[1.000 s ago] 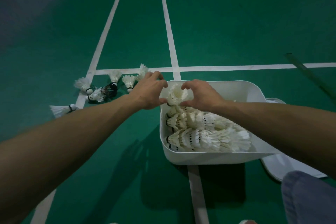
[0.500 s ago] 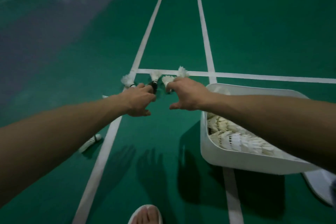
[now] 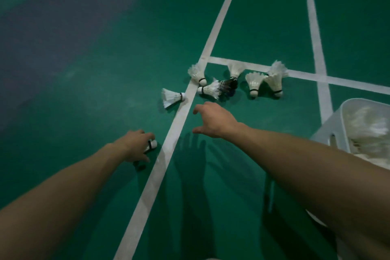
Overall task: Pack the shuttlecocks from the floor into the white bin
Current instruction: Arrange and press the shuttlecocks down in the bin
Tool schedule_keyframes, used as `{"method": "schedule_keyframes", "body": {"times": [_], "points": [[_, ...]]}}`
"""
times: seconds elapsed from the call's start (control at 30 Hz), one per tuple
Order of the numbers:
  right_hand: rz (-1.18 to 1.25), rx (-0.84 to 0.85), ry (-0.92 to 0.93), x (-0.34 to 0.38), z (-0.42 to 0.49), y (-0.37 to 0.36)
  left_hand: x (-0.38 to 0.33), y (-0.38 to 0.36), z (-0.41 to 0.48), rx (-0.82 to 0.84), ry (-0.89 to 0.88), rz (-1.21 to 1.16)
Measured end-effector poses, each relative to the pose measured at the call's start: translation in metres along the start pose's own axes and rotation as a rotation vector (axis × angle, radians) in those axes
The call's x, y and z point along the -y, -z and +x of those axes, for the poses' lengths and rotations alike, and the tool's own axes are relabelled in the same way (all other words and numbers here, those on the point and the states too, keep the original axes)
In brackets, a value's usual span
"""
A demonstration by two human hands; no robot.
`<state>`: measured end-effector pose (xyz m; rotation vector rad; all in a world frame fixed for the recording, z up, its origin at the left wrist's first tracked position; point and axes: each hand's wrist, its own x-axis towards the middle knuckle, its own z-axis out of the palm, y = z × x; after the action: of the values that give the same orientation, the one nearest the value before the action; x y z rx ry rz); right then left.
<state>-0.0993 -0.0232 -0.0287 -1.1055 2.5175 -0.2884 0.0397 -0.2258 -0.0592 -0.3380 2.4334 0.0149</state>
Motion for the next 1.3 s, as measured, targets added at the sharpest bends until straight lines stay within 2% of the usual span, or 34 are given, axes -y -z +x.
{"method": "schedule_keyframes", "body": {"times": [0.1,0.2,0.33,0.53,0.73,1.03,1.1,1.2,1.3], "points": [[0.03,-0.01,-0.013,0.001,0.024,-0.012,0.003,-0.002,0.013,-0.069,-0.026,0.022],[0.056,-0.025,-0.052,-0.005,0.04,-0.018,0.001,0.014,0.03,-0.138,-0.033,-0.091],[0.046,-0.096,-0.11,-0.022,0.055,-0.015,-0.015,0.051,0.054,-0.333,-0.045,-0.191],[-0.087,-0.219,-0.114,-0.051,0.077,0.001,-0.045,0.09,0.086,-0.544,-0.091,0.029],[-0.111,-0.119,-0.13,-0.064,0.106,0.001,-0.048,0.101,0.124,-0.384,-0.115,0.042],[-0.282,-0.166,-0.127,-0.077,0.107,-0.007,-0.043,0.101,0.138,-0.125,-0.013,0.096],[-0.295,-0.158,-0.116,-0.079,0.1,-0.007,-0.042,0.1,0.137,-0.129,0.026,0.139],[-0.257,-0.192,-0.091,-0.082,0.084,0.003,-0.045,0.096,0.131,-0.221,0.053,0.222],[-0.187,-0.233,-0.012,-0.086,0.055,0.027,-0.056,0.098,0.116,-0.246,0.035,0.129]]}}
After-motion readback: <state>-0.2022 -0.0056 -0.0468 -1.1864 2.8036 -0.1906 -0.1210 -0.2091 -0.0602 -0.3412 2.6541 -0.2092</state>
